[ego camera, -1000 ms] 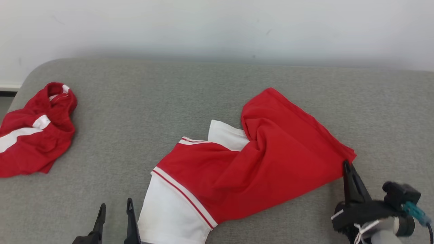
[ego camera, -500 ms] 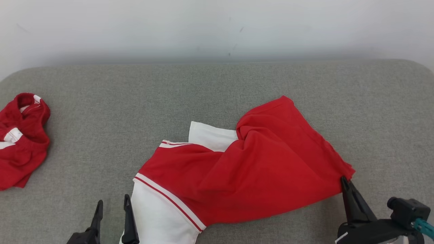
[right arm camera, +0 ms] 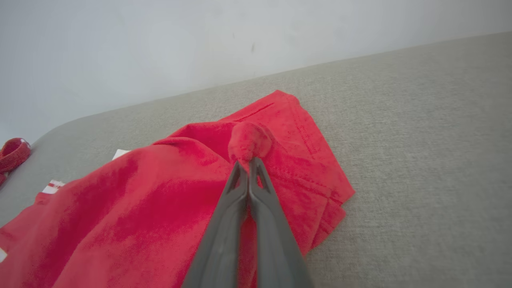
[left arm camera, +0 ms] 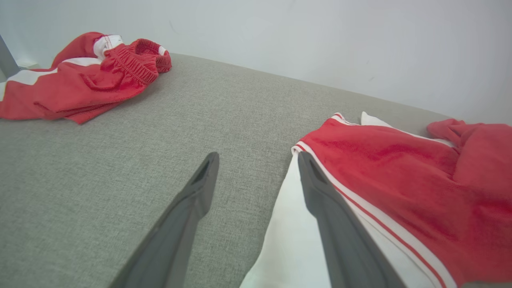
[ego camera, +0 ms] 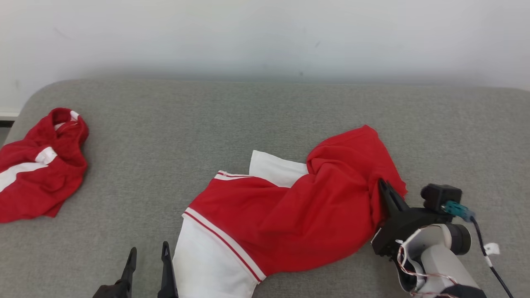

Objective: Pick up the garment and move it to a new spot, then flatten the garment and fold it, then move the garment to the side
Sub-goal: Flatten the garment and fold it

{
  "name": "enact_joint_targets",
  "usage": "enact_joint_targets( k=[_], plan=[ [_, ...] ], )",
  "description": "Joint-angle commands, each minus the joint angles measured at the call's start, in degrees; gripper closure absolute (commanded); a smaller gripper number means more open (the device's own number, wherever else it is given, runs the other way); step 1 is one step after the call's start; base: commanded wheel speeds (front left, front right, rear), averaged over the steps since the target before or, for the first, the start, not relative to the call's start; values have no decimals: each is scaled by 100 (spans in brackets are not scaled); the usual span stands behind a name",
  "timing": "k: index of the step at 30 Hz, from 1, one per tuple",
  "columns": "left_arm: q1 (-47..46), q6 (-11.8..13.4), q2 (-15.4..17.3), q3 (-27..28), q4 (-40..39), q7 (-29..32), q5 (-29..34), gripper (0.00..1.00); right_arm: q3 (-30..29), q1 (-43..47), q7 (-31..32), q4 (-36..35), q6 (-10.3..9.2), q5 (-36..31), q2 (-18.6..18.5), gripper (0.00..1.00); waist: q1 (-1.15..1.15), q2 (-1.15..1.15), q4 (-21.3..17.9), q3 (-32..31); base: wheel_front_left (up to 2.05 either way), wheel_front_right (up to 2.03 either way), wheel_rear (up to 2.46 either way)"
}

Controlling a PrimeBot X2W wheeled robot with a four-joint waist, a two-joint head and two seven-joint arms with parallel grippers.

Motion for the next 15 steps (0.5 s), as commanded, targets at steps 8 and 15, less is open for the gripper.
enact_joint_targets(
  k=[8,15],
  plan=[
    [74,7,6,-98,37,-19,-11,0,216,-1018,-879,1888,21,-105,104,0,0,0,344,-94,0,0,0],
    [258,43,6,30,-28,-19,-3,0,545,-919,-1233,1685,21,396,24,0,0,0,172,-179,0,0,0]
  ],
)
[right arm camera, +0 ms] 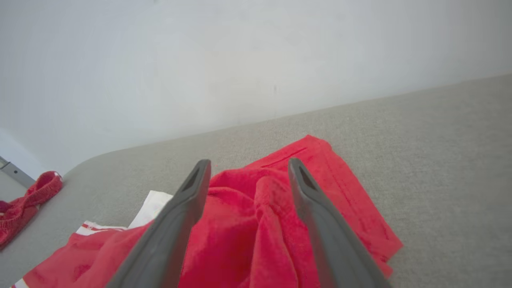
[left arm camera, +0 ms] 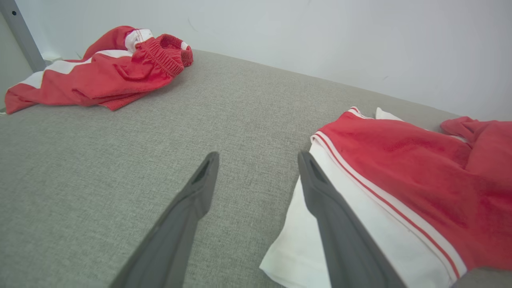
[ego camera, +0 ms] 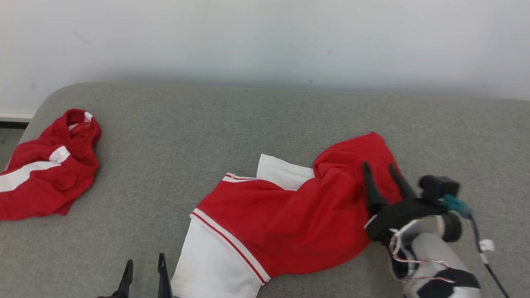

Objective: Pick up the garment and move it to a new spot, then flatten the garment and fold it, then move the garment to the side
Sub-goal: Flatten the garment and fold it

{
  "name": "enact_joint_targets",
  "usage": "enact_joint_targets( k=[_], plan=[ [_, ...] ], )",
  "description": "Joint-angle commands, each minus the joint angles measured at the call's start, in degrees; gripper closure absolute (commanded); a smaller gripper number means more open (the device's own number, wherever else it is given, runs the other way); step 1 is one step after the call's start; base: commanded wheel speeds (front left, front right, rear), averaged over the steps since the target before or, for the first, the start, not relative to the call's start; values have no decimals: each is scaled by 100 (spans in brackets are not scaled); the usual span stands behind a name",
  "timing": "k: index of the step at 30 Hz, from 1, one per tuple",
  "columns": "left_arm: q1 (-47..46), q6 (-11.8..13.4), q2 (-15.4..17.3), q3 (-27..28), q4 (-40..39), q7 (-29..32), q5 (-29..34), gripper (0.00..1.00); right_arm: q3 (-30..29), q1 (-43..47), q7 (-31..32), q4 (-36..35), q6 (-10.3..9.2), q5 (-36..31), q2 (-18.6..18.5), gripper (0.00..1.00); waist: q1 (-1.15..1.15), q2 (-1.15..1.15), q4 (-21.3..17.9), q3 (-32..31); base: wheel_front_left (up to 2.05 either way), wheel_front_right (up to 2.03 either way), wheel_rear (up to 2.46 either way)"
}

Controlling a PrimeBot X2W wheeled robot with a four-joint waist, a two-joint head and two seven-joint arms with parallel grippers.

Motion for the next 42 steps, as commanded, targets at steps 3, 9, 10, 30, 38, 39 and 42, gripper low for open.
enact_joint_targets(
  k=[3,9,10,30,38,39,42],
  plan=[
    [21,1,9,30,-45,-19,7,0,-190,584,-18,-779,20,201,-291,0,0,0,-160,-17,0,0,0],
    [-61,2,8,74,-102,-19,43,0,-435,1299,-21,-1349,21,294,-530,0,0,0,-292,64,0,0,0],
    [-76,-10,9,70,-92,-19,52,0,-453,1339,-21,-1345,21,316,-531,0,0,0,-301,78,0,0,0],
    [-245,-29,8,-78,-4,-19,126,0,-296,437,-22,346,20,434,-120,100,0,0,25,251,0,0,0],
    [-99,-3,10,-70,-19,-19,77,0,-462,1107,-22,-686,21,560,-180,100,0,0,-184,236,0,0,0],
    [-87,-3,9,-76,-15,-19,73,0,-474,1263,-22,-904,21,538,-206,100,0,0,-228,225,0,0,0],
    [-83,-3,8,-74,-8,-19,55,0,-545,1857,-22,-1539,20,457,-305,100,0,0,-386,202,0,0,0]
  ],
)
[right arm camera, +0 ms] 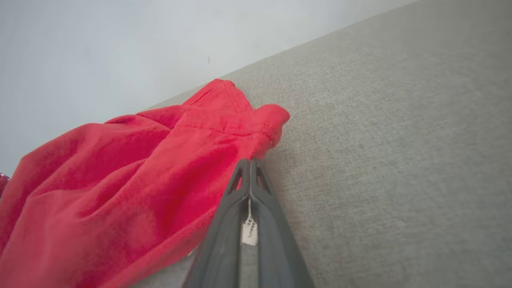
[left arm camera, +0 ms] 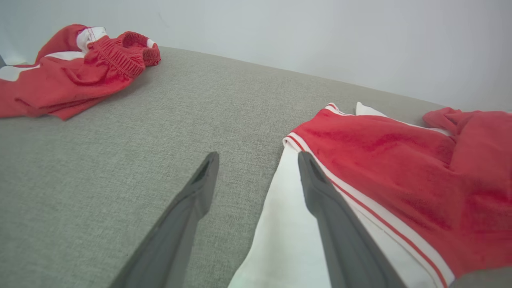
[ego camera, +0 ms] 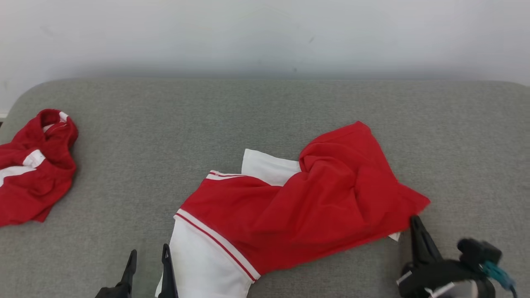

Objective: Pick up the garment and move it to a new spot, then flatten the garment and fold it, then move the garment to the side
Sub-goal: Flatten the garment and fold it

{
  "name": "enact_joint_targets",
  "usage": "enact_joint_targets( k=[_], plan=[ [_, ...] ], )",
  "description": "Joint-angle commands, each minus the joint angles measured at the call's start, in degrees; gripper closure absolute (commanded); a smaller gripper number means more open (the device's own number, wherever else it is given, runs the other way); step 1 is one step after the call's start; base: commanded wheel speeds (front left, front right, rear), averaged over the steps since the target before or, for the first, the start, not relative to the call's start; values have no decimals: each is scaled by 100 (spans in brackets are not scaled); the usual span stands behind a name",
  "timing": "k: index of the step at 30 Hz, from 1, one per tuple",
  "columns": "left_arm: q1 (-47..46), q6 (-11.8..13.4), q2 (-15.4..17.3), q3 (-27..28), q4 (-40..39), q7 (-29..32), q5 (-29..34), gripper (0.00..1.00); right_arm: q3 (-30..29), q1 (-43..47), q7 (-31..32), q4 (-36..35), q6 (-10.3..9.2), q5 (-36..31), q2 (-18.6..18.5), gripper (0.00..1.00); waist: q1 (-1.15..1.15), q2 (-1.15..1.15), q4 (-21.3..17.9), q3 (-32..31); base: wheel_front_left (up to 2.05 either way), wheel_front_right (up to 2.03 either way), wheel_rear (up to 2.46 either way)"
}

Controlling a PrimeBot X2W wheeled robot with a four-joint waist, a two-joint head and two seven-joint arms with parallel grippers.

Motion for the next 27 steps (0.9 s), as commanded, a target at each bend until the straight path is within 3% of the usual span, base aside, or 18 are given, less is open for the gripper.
enact_joint_targets(
  k=[1,9,14,18,26,27],
  plan=[
    [60,-5,7,-14,1,-19,-11,0,-67,267,-5,-199,19,-36,-69,100,0,0,-150,-27,0,0,0],
    [-67,-4,8,-35,-6,-19,12,0,-91,1348,249,-1521,19,-181,-47,100,0,0,-353,66,0,0,0],
    [-98,-34,8,-75,53,-19,-20,0,-94,1208,613,-1870,19,-579,-33,100,0,0,-298,53,0,0,0],
    [-87,-20,8,-103,74,-19,-51,0,-58,797,815,-1567,19,-890,32,100,0,0,-138,-6,0,0,0],
    [39,-16,7,-155,97,-19,-72,0,-115,-71,605,-91,19,-1209,125,100,0,0,209,-165,0,0,0],
    [66,-13,8,-145,93,-19,-75,0,-112,-126,516,36,19,-1222,134,40,0,0,218,-178,0,0,0]
  ],
)
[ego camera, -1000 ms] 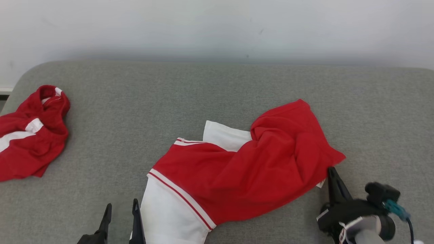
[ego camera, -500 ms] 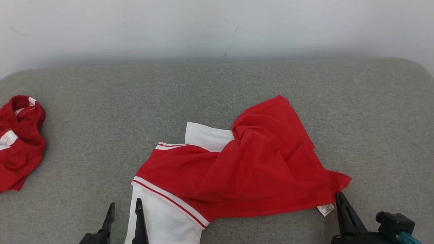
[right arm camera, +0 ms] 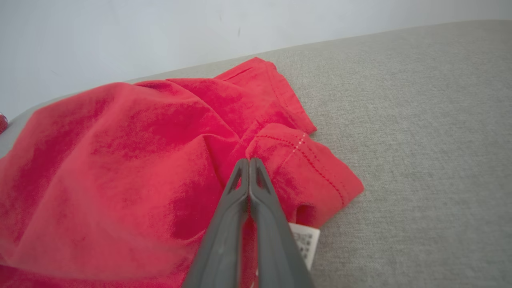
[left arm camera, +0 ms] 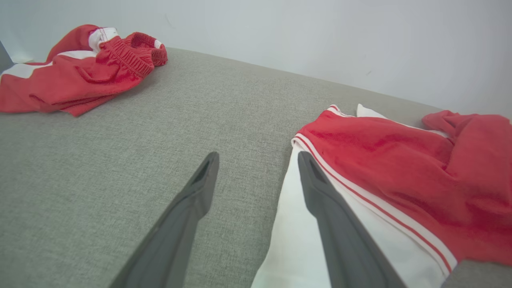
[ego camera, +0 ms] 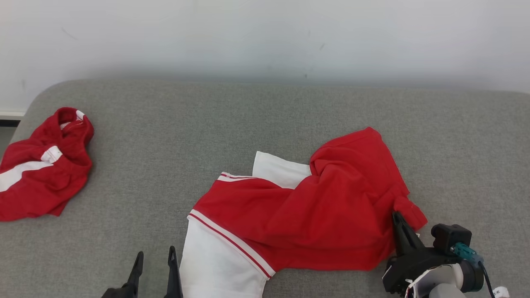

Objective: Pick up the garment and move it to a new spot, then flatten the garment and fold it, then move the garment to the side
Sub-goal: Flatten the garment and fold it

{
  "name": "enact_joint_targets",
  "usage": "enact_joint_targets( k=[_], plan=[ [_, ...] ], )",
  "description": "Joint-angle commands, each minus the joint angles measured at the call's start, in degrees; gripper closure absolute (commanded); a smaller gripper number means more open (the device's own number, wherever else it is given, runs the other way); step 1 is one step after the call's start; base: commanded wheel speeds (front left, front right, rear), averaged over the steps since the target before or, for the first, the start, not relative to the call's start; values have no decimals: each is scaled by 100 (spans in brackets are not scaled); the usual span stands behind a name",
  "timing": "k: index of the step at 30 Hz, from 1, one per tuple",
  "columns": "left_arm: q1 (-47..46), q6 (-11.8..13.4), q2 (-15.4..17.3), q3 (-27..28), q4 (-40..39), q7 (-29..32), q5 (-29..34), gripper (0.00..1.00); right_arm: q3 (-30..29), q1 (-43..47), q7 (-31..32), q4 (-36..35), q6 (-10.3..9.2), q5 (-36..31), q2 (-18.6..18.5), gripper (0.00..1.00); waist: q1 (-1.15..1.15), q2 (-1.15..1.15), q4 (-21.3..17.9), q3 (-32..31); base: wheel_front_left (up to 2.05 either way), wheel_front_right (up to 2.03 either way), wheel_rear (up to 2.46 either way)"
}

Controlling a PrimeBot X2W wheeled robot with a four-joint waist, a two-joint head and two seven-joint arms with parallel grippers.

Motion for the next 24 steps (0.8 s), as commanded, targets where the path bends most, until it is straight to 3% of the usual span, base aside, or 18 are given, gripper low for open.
enact_joint_targets(
  k=[1,8,17,24],
  plan=[
    [126,17,7,20,3,-19,-22,0,7,-58,-149,145,19,-24,25,0,0,0,71,-97,0,0,0],
    [276,-18,8,107,-30,-19,-20,0,78,78,-550,186,19,226,-82,0,0,0,-84,-202,0,0,0],
    [405,-190,8,43,85,-19,169,0,-299,717,-582,-544,19,275,-204,0,0,0,-214,-321,0,0,0],
    [475,-325,9,-114,380,-19,296,0,-366,727,-583,-582,19,199,-237,0,0,0,-286,-292,0,0,0]
  ],
)
